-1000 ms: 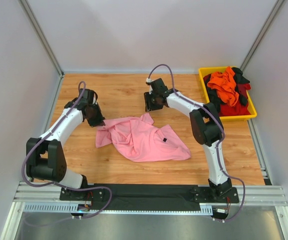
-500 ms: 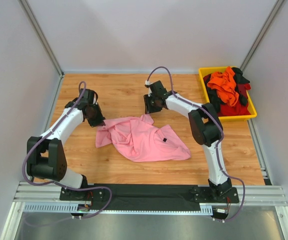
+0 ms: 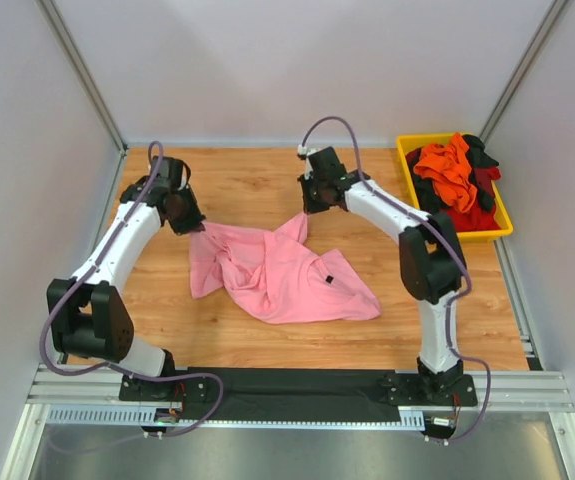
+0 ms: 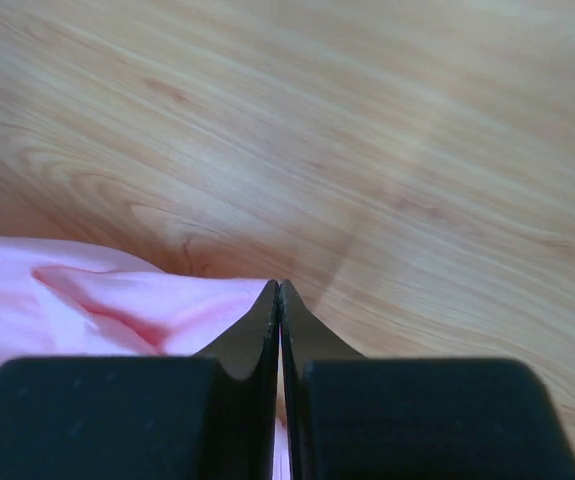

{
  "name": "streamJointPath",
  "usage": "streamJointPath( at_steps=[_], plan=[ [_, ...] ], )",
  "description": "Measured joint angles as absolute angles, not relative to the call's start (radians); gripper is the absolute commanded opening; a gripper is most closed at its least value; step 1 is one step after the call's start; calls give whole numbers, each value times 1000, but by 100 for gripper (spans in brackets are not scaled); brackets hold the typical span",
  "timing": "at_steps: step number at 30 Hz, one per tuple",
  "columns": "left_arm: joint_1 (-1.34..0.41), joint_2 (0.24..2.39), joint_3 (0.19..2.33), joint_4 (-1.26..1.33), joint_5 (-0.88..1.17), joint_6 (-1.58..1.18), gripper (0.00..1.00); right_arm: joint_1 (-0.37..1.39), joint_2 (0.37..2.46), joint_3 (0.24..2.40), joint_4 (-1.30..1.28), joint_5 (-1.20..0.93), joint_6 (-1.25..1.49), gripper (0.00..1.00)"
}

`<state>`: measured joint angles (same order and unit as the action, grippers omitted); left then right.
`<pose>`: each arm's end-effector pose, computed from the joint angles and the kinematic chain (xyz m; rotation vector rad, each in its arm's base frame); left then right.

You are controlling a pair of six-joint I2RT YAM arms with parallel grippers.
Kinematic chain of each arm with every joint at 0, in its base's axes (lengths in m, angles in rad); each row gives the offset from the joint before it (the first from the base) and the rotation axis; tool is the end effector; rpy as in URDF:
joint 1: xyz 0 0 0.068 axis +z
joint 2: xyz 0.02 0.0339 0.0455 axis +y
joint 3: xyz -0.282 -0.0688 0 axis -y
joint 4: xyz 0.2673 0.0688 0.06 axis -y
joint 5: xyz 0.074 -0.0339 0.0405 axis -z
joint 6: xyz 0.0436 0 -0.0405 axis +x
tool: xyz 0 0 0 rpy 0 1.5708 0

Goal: Fold and stack the t-shirts
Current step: Flatten the tshirt out

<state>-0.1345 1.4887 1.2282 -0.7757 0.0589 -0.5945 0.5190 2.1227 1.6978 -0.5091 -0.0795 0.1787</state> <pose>0.3272 -0.0469 0.2826 -0.5818 2.5785 -0.3308 0.4376 0.2540 0.2037 -0.4635 2.5008 0.3816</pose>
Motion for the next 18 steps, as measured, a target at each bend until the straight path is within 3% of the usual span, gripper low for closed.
streamJointPath(
  at_steps=[7,14,15,16,18],
  plan=[
    [-134,1403,1345,-839,-12,-577,0,505,1707,1602,-503,14,116,0],
    [-134,1267,1314,-891,-46,-572,0,504,1320,1332,-466,130,51,0],
    [-134,1256,1295,-889,-45,-572,0,503,1291,1288,-467,131,54,3],
    [-134,1244,1266,-886,-41,-572,0,502,1276,1250,-467,127,57,14],
    [-134,1229,1200,-871,-25,-574,0,500,1285,1201,-469,99,75,26]
  ],
)
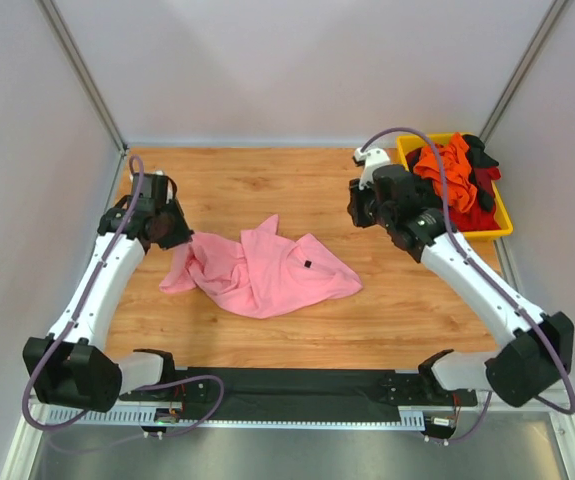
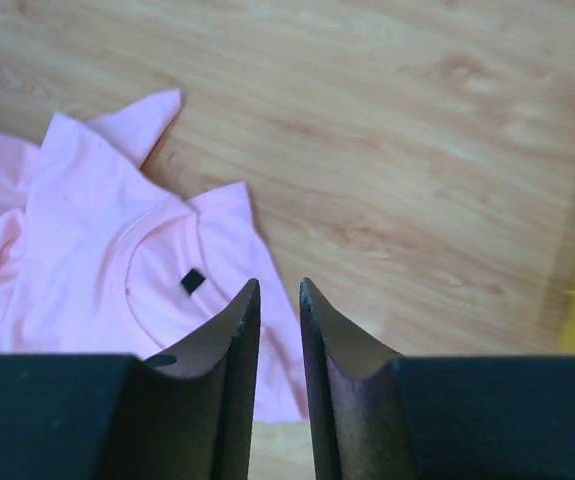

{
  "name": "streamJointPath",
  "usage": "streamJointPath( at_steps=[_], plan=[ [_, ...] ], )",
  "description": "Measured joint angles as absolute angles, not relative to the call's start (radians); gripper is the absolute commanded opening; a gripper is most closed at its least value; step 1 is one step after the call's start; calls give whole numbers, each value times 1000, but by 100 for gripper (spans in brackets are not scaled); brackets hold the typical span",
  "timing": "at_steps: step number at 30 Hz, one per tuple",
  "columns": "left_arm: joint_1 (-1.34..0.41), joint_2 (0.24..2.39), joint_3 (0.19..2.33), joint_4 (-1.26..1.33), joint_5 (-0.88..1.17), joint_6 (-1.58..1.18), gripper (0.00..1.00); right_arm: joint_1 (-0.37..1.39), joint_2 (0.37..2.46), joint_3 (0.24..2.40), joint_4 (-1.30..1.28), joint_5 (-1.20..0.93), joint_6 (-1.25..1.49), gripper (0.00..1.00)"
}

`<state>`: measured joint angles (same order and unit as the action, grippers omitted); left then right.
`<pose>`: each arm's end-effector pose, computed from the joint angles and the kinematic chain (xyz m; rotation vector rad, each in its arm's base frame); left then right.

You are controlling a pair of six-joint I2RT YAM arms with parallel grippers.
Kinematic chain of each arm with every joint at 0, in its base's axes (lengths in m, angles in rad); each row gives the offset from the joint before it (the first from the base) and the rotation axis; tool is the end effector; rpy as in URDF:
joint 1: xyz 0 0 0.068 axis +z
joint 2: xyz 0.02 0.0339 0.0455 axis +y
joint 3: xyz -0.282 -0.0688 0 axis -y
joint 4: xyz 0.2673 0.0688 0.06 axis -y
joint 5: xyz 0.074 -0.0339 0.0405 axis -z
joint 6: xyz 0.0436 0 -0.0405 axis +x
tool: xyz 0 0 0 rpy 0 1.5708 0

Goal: Fold and stack the t-shirts
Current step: Flatten the tshirt out

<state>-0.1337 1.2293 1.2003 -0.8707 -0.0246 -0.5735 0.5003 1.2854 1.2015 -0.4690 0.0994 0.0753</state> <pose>0.2654 -0.0346 0.3394 -0.5536 2.4280 -0.2720 0.2757 0.1458 0.3598 -0.3912 2.0934 0.2356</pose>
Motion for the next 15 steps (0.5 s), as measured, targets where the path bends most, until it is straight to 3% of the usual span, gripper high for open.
streamJointPath(
  at_steps=[1,3,15],
  plan=[
    [-134,1224,1163,-858,-9,-574,0,499,1307,1188,-470,70,84,35],
    [-134,1222,1100,-842,17,-578,0,501,1377,1184,-465,-1,96,42],
    [-133,1254,1019,-802,69,-578,0,579,1942,1530,-459,-283,80,52]
  ],
)
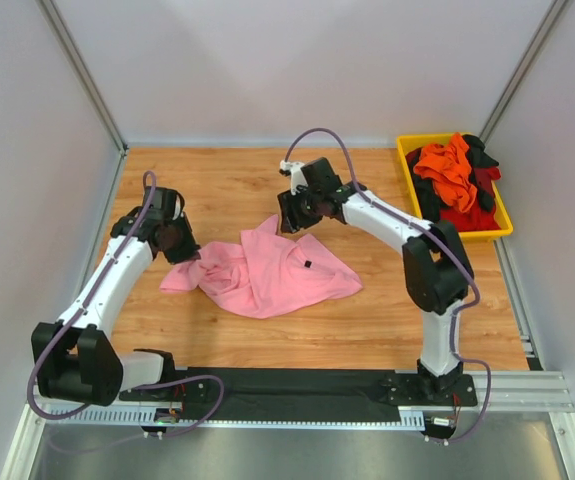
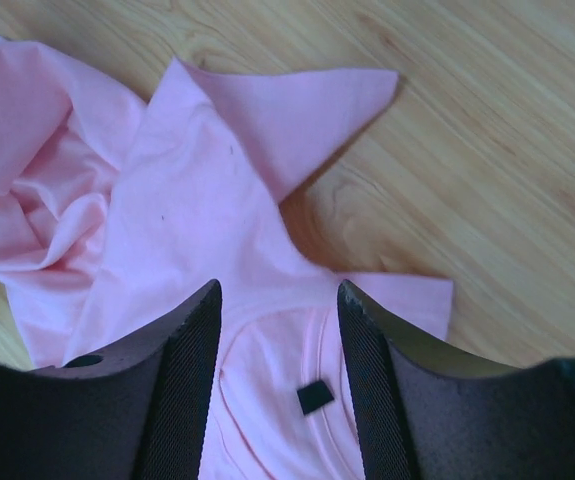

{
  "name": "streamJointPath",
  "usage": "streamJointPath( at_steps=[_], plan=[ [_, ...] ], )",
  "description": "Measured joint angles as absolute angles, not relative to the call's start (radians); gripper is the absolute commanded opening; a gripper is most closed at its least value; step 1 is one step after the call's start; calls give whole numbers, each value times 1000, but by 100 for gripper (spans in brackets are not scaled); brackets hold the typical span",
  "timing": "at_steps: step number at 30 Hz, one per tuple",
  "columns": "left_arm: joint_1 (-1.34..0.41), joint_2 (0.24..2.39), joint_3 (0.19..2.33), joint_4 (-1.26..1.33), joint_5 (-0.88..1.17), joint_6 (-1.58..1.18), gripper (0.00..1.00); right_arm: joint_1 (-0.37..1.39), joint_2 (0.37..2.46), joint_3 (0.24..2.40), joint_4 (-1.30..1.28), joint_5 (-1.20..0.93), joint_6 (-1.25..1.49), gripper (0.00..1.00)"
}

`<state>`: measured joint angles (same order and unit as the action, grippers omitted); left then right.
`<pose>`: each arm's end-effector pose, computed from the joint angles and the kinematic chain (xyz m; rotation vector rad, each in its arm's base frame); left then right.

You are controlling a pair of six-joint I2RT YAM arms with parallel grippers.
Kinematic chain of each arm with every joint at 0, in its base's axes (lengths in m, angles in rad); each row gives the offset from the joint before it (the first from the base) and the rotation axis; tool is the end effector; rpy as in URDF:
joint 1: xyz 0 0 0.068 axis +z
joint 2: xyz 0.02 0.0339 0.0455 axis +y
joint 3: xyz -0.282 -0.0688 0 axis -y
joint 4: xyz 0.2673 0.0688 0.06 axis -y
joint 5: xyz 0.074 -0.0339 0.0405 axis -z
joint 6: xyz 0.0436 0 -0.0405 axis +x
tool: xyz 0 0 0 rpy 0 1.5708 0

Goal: Fold and stack the t-shirts
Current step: Flatten the tshirt out

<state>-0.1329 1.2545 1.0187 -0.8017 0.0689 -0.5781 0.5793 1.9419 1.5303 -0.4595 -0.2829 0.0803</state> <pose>0.2632 -0.0382 0.2762 -0.5596 2.5853 -0.3369 0.3832 0.2652 0.2357 -0.7420 2.3867 0.6312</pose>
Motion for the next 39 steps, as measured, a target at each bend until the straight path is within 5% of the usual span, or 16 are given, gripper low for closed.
streamJointPath(
  at_steps=[16,17,21,23,34,39],
  plan=[
    [-129,1307,1015,-756,97,-578,0,586,2207,1713,-530,-430,-14,49],
    [-129,1310,1013,-754,97,-578,0,587,2207,1711,-525,-434,-17,46],
    [-127,1327,1010,-742,96,-578,0,587,2205,1676,-515,-440,-27,0],
    [-124,1338,1010,-736,96,-578,0,587,2196,1653,-516,-435,-30,0],
    [-70,1474,1044,-762,39,-573,0,583,1793,1414,-619,-130,112,0],
    [-70,1474,1045,-776,36,-569,0,569,1515,1104,-672,-22,234,0]
  ],
)
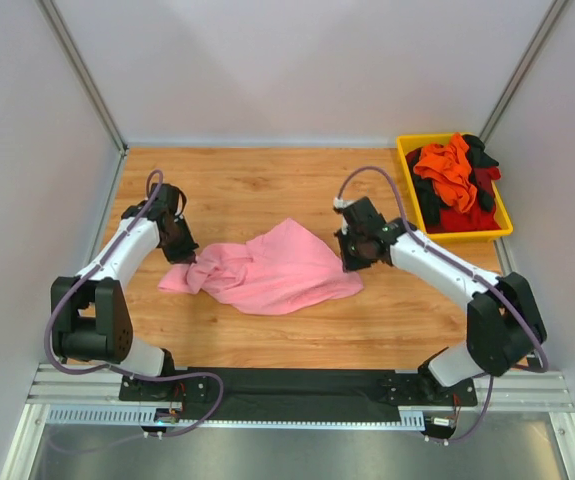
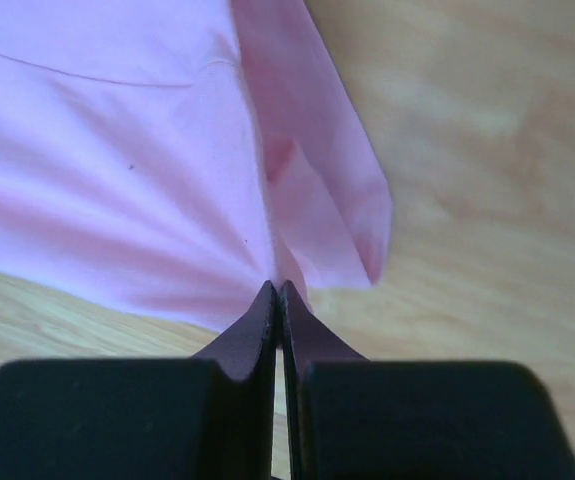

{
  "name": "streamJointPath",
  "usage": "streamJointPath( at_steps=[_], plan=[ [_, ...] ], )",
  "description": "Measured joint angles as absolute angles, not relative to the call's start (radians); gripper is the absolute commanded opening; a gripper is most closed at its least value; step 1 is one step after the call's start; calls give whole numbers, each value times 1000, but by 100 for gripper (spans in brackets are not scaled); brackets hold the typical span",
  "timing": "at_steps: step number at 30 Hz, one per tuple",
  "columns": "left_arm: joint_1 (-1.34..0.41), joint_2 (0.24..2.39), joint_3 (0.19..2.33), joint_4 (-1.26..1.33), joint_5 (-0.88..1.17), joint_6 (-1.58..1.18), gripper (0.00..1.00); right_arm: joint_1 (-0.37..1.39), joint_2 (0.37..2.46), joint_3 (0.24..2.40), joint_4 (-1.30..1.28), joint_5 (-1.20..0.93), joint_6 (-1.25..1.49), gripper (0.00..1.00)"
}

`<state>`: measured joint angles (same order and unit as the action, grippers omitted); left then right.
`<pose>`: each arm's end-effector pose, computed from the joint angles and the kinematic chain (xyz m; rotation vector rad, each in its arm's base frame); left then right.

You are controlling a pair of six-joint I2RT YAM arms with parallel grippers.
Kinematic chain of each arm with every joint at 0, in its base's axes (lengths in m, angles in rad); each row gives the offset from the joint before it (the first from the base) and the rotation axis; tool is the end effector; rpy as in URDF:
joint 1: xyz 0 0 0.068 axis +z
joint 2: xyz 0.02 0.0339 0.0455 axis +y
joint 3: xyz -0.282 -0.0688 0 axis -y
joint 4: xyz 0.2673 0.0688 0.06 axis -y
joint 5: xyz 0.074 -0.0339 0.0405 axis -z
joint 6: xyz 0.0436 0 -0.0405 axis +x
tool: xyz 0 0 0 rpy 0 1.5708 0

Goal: Fold and stack the t-shirts
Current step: Flatten the tshirt out

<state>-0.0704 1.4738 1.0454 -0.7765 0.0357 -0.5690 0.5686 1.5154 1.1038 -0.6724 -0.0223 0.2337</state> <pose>0.3020 -0.0229 0.2279 -0.6813 2.7136 -0.2101 0.2762 0.1776 0.2392 -0.4552 2.6486 0.2882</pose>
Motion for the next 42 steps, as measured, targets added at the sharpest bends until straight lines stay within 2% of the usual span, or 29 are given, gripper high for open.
streamJointPath(
  at_steps=[3,6,7,8,9,10,11,12,13,14,18,24,30,36,42],
  plan=[
    [-70,1474,1045,-794,35,-558,0,573,1444,910,-717,54,319,0],
    [-70,1473,1033,-800,33,-546,0,603,1421,809,-793,115,404,2],
    [-70,1473,1025,-803,29,-541,0,613,1417,805,-818,123,437,6],
    [-70,1473,1022,-809,25,-537,0,621,1407,805,-822,129,466,21],
    [-70,1474,1021,-819,20,-531,2,624,1398,807,-821,130,487,28],
    [-70,1474,1022,-828,10,-526,11,626,1384,809,-820,130,511,35],
    [-70,1475,1024,-836,0,-519,33,626,1373,814,-818,131,526,39],
    [-70,1480,1031,-850,-13,-507,41,626,1367,823,-818,131,533,45],
    [-70,1487,1042,-865,-24,-505,46,626,1365,838,-818,131,537,46],
    [-70,1495,1058,-878,-35,-501,50,625,1367,859,-816,132,535,47],
    [-70,1511,1136,-900,-72,-490,52,596,1430,995,-793,121,497,48],
    [-70,1511,1185,-888,-57,-475,52,492,1720,1296,-710,78,399,47],
    [-70,1496,1112,-866,10,-465,53,405,1968,1498,-697,41,337,45],
    [-70,1441,1033,-862,78,-469,53,370,2081,1554,-690,-30,304,39],
    [-70,1407,1027,-843,92,-470,54,379,2095,1550,-680,-45,302,36]
  ],
)
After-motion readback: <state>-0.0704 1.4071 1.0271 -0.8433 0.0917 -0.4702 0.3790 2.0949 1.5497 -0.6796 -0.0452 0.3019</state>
